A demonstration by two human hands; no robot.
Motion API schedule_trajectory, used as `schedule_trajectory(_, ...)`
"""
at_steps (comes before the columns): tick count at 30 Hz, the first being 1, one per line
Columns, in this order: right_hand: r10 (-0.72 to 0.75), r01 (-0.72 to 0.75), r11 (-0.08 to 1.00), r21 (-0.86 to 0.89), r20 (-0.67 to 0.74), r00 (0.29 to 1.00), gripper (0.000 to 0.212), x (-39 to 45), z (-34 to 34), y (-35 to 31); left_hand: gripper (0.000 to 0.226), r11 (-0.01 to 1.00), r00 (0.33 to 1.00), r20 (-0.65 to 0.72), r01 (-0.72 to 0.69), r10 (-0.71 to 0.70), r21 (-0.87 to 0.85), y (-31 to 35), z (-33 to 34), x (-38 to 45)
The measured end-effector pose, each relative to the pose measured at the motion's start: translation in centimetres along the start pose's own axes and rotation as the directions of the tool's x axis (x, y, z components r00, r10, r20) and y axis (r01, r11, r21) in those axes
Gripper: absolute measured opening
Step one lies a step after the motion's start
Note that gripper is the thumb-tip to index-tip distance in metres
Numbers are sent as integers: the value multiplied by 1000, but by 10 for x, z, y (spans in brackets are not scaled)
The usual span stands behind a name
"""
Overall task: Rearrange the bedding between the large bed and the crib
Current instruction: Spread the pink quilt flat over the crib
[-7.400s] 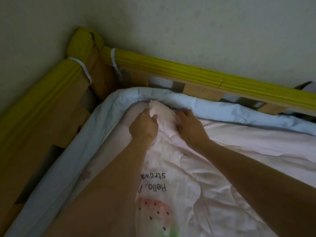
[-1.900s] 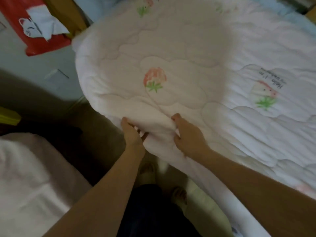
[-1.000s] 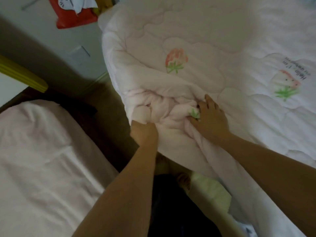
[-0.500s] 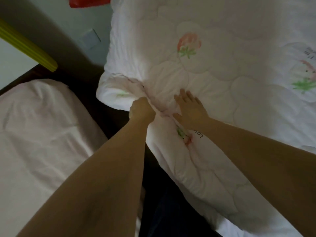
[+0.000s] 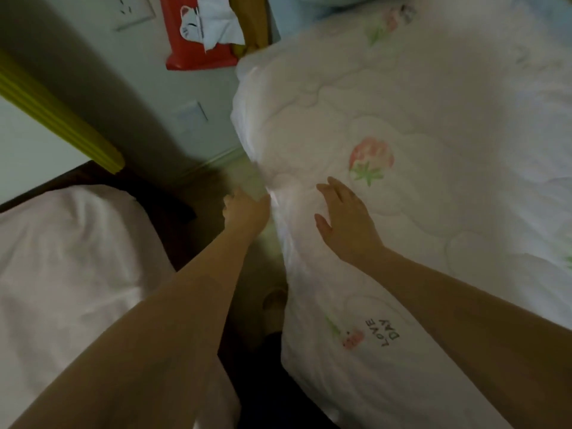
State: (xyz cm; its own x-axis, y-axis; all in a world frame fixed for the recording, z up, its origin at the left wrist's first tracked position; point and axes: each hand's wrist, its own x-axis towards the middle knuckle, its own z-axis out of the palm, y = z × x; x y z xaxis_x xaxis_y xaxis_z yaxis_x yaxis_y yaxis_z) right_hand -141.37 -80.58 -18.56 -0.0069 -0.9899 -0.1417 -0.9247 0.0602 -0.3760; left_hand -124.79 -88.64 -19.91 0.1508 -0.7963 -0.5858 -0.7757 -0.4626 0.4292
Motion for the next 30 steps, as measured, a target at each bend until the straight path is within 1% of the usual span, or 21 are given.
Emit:
schedule_trajectory(2, -8, 8, 1000, 8, 7, 1000, 55, 33, 0, -10, 73, 994, 1000, -12, -12, 11, -106, 12, -1, 28)
schedule_trajectory(3, -10, 10, 1000, 3, 5, 1000, 55, 50, 1, -15, 71, 987, 998, -29, -53, 50, -150, 18, -3, 43)
schedule_trajectory(5, -12, 12, 1000, 3, -20, 1000, 53, 91, 3, -26, 60, 957, 983, -73, -182, 169, -226, 31, -10, 76)
schedule_trajectory(7, 4, -3, 1000, 6, -47, 999, 52, 122, 2, -35, 50, 929, 960, -123, -274, 250, -250, 44, -18, 99)
schedule_trajectory(10, 38, -37, 999, 13, -64, 997, 51, 176, 0, -44, 58, 920, 950, -147, -304, 275, -246, 63, -32, 143)
schedule_trajectory(12, 32, -33, 999, -3, -67, 997, 55, 215, -1, -44, 59, 916, 953, -108, -303, 284, -265, 73, -42, 171)
schedule_trajectory(14, 12, -15, 999, -42, -67, 998, 60, 247, -3, -41, 61, 890, 943, -36, -324, 331, -320, 81, -50, 191)
schedule_trajectory(16, 44, -45, 998, -51, -34, 998, 61, 273, -5, -39, 61, 879, 935, 30, -320, 352, -354, 88, -56, 204)
schedule_trajectory(17, 70, -70, 996, -52, -9, 998, 60, 283, -6, -36, 57, 893, 932, 62, -322, 358, -315, 90, -58, 212)
schedule_trajectory(18, 84, -84, 995, -59, 8, 996, 58, 291, -8, -35, 50, 911, 927, 80, -341, 368, -233, 91, -62, 217)
schedule_trajectory(19, 86, -85, 994, -74, 9, 996, 54, 298, -10, -33, 41, 912, 916, 62, -385, 396, -140, 93, -65, 220)
schedule_trajectory(20, 81, -82, 994, -71, -12, 997, 46, 304, -12, -33, 34, 902, 904, 9, -426, 427, -69, 95, -69, 222)
schedule_trajectory(22, 66, -66, 998, 0, -91, 994, 29, 315, -18, -35, 29, 880, 871, -169, -474, 462, -35, 103, -77, 223)
schedule_trajectory(23, 64, -58, 997, 45, -134, 989, 22, 320, -20, -36, 28, 878, 852, -263, -477, 453, -33, 108, -80, 225)
schedule_trajectory(24, 67, -54, 995, 85, -160, 985, 19, 324, -21, -37, 27, 890, 847, -320, -455, 424, -27, 115, -81, 227)
schedule_trajectory(25, 71, -53, 992, 116, -158, 985, 17, 325, -21, -37, 27, 916, 870, -317, -401, 377, -13, 122, -82, 228)
schedule_trajectory(26, 63, -46, 990, 135, -121, 991, 17, 323, -21, -35, 27, 949, 914, -262, -316, 310, 18, 129, -80, 227)
schedule_trajectory(27, 35, -26, 989, 147, -64, 997, 17, 318, -18, -32, 31, 970, 954, -185, -224, 237, 91, 133, -80, 225)
schedule_trajectory(28, 12, -10, 987, 162, -10, 1000, 19, 308, -19, -26, 38, 961, 972, -124, -167, 197, 219, 140, -78, 218)
schedule_trajectory(29, -20, 15, 985, 171, 29, 999, 25, 296, -19, -19, 47, 917, 969, -120, -160, 217, 367, 147, -77, 209)
schedule_trajectory(30, -44, 36, 984, 175, 42, 998, 33, 281, -20, -12, 54, 850, 938, -149, -207, 313, 485, 152, -77, 199)
